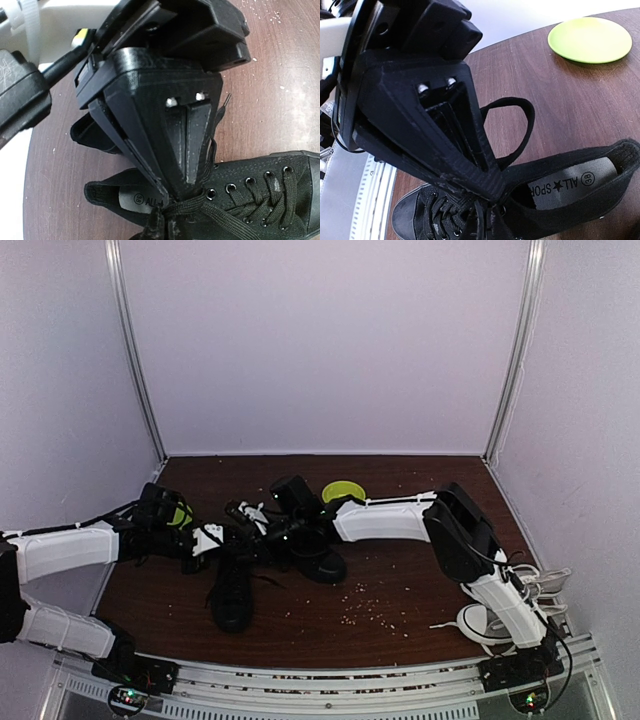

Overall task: Tie the shoes
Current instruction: Cross the half-tied shoelace with the shoelace loop.

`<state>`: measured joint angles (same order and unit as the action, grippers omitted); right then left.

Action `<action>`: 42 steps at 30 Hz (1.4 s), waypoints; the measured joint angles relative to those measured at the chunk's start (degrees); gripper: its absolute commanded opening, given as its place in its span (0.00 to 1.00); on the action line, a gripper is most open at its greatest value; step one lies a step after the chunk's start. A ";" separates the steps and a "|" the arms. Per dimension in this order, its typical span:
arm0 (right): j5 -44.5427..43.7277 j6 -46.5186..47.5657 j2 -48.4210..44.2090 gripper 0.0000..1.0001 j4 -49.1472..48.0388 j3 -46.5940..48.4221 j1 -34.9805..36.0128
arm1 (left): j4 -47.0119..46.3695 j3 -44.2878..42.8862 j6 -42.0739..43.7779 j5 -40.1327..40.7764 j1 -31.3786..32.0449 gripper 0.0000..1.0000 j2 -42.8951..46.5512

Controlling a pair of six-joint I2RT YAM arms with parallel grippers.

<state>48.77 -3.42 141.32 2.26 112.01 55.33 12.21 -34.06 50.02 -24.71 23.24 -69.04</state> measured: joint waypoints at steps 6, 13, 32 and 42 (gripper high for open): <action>0.02 -1.53 -0.48 0.10 -1.11 -0.55 -0.85 | 1.27 0.00 0.04 0.07 0.00 0.00 0.00; 0.00 -1.97 -0.52 0.06 -1.88 -0.55 -1.75 | 1.66 -0.02 0.07 0.07 0.00 0.00 -0.04; 1.79 0.35 0.48 0.14 3.04 4.74 -0.15 | 1.07 0.00 -0.31 0.48 -0.04 0.00 -0.04; -0.04 0.57 0.48 0.24 4.20 4.72 -1.73 | 1.07 0.00 -0.31 0.46 -0.07 0.00 -0.04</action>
<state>48.73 -2.85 141.80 6.46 116.73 53.60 13.28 -34.06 49.71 -24.25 23.18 -69.08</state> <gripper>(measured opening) 0.270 0.005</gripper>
